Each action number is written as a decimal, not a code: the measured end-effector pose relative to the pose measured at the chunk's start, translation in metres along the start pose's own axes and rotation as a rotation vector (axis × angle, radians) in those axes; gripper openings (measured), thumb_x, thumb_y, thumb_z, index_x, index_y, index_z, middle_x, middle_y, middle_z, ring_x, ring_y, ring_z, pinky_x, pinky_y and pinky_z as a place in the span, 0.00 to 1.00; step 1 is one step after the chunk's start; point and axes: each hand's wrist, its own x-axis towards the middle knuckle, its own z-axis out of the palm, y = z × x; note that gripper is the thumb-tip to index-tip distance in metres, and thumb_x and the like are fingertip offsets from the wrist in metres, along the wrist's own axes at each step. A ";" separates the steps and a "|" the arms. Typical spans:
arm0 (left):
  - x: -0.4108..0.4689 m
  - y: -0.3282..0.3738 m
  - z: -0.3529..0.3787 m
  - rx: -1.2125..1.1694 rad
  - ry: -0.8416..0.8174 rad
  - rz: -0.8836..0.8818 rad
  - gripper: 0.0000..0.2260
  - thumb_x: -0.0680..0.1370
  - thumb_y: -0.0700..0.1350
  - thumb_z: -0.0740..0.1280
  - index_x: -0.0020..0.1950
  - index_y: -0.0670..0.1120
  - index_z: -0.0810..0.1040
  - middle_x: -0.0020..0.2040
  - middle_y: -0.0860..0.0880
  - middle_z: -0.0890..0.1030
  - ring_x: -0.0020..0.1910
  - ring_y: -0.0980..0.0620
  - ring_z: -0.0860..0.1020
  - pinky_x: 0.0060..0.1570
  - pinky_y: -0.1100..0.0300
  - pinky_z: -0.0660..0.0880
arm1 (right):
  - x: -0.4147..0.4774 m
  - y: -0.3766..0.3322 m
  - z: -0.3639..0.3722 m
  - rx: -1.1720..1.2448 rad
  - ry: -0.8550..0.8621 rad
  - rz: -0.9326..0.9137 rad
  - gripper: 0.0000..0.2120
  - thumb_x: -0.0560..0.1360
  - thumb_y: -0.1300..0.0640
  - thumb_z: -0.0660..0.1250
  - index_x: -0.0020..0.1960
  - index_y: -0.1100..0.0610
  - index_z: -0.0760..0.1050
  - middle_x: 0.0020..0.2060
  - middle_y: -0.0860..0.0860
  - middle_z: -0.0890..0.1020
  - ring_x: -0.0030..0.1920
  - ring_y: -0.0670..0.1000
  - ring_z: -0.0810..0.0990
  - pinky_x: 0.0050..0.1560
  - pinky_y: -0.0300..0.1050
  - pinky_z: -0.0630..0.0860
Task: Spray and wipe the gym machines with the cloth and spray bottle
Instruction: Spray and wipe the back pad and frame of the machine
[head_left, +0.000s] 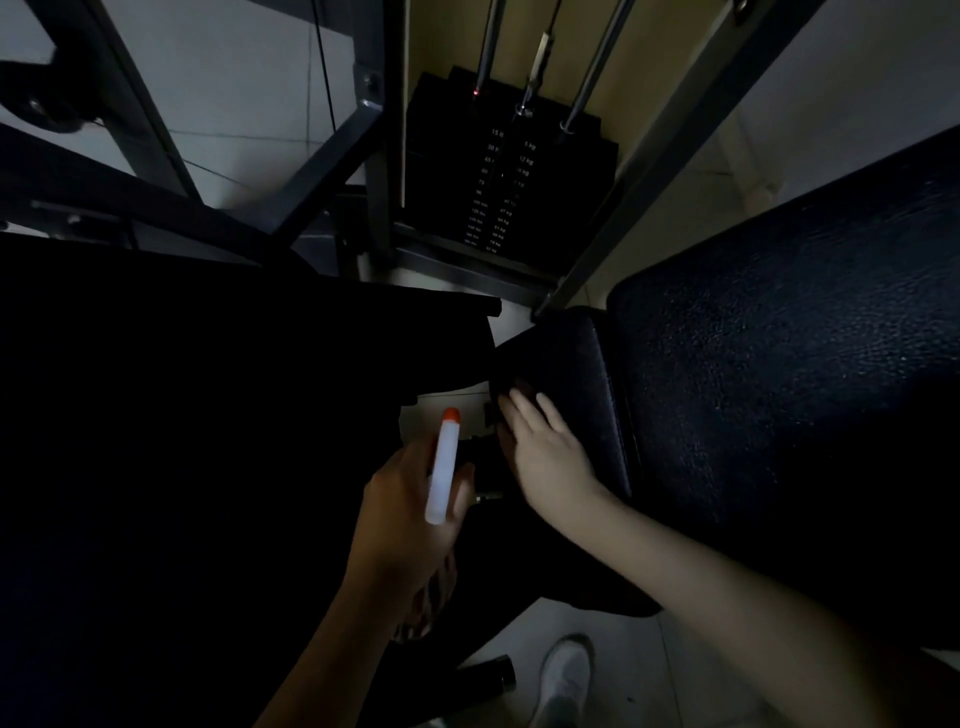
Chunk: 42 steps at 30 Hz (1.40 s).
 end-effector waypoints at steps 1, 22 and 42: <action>0.000 0.000 0.001 0.002 -0.017 0.003 0.26 0.75 0.56 0.58 0.68 0.43 0.73 0.54 0.44 0.82 0.52 0.46 0.81 0.51 0.56 0.78 | 0.011 0.000 0.004 0.105 0.135 0.086 0.23 0.75 0.56 0.54 0.67 0.58 0.73 0.67 0.53 0.74 0.69 0.50 0.70 0.69 0.44 0.62; -0.006 -0.002 0.012 0.057 -0.015 0.043 0.16 0.74 0.53 0.61 0.48 0.41 0.77 0.36 0.51 0.73 0.32 0.54 0.73 0.33 0.65 0.67 | -0.056 0.017 -0.049 -0.095 0.038 0.066 0.29 0.67 0.59 0.64 0.68 0.62 0.71 0.70 0.62 0.67 0.71 0.60 0.66 0.72 0.56 0.55; -0.015 0.002 0.008 -0.036 -0.074 0.043 0.12 0.73 0.51 0.64 0.47 0.42 0.75 0.37 0.51 0.73 0.33 0.53 0.73 0.33 0.61 0.69 | -0.135 0.015 -0.054 -0.074 -0.010 0.061 0.27 0.61 0.60 0.73 0.60 0.65 0.77 0.67 0.61 0.72 0.69 0.61 0.68 0.71 0.61 0.47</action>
